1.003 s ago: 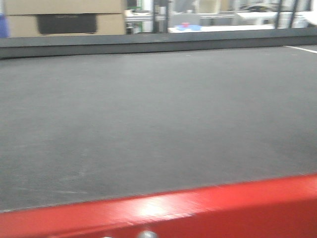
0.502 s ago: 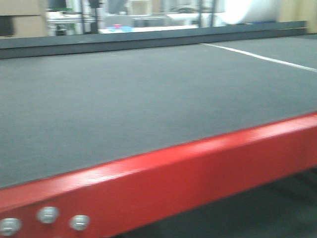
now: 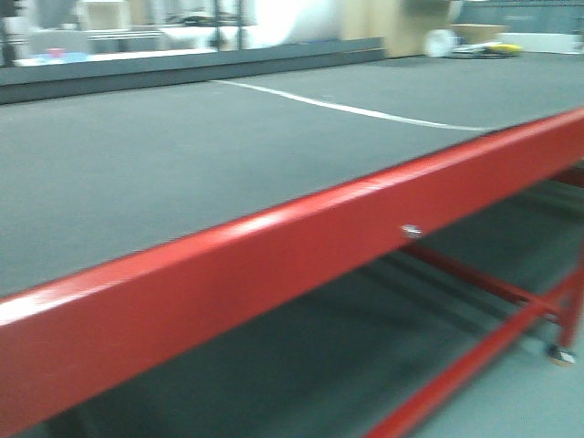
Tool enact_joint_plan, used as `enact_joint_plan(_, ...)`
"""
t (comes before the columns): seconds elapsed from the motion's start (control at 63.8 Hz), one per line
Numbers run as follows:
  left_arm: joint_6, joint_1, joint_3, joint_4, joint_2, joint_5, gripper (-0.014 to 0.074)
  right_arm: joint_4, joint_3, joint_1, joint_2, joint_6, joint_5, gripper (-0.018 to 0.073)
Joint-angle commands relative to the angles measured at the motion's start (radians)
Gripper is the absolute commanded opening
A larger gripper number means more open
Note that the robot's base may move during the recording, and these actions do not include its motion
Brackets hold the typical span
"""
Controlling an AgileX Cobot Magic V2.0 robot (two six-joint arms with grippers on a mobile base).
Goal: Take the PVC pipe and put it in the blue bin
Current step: 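Drive the base away from the table holding the clamp in both grippers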
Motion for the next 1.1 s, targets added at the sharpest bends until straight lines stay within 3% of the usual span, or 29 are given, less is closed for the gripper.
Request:
enact_joint_plan(0.0,-0.004,0.0,-0.003,-0.002,-0.003,-0.023,-0.0111,-0.003,-0.002,0.0,-0.005,-0.008,-0.031,-0.0169)
enact_joint_plan(1.081,-0.004,0.0,-0.003,-0.002,-0.003,-0.023,-0.0111,-0.003,-0.002,0.0,-0.005,-0.008,-0.031,-0.0169)
